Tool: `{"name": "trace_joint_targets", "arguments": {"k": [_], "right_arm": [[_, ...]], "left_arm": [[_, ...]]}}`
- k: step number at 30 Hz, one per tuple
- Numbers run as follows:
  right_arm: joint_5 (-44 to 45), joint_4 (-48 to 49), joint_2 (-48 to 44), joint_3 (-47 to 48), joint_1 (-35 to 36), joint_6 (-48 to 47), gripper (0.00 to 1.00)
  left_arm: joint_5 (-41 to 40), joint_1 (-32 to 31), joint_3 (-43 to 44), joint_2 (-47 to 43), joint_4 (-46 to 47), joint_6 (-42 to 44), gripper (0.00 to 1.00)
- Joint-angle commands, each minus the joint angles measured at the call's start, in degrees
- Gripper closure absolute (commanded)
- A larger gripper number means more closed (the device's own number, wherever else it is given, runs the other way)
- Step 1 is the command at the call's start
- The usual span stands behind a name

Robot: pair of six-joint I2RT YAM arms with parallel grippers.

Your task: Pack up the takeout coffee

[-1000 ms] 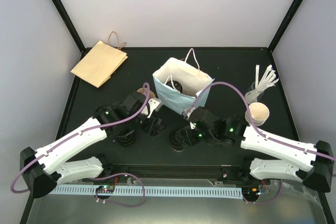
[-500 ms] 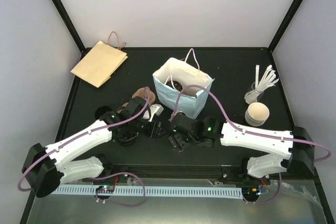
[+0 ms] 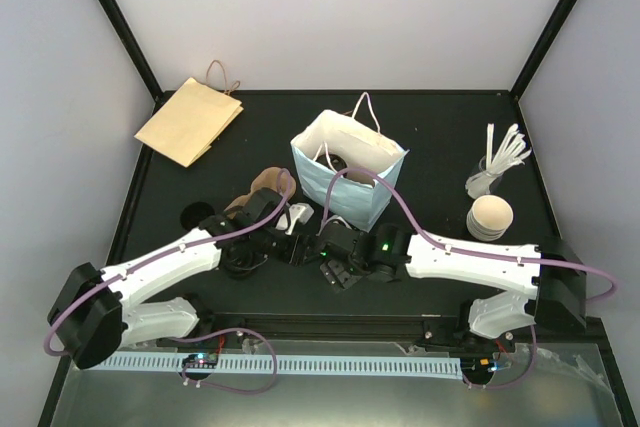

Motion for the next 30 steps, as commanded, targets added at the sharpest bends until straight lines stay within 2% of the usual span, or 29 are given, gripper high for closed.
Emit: {"name": "trace_joint_targets", "arguments": {"k": [1,7,20,26,30], "right_arm": [[1.58,-0.6,0.75,1.75,0.63,-0.33,0.16],[1.7,-1.06,1.24,1.91,0.72,-0.48,0.21],[2.3,-1.42,3.05,2.18,1.47,-0.83,0.21],[3.46,-1.78,2.19,2.35,1.46,-0.39,0.21],[4.24,-1.45,1.44,2.42,1.51,-0.12,0.21]], "left_arm": [[1.9,0.38,-0.81,0.71,3.1,-0.83,0.54],[2.91,0.34,-1.57,2.52,4.27,-0.66,0.55],[3.71,0.38,-4.75,6.88,8.27,-1.54,0.57],[1.02,0.45,-3.4,1.34,6.27,-1.13,0.57],[-0.27,0.47,-2.49,-3.49,5.29,-0.89,0.53]]}}
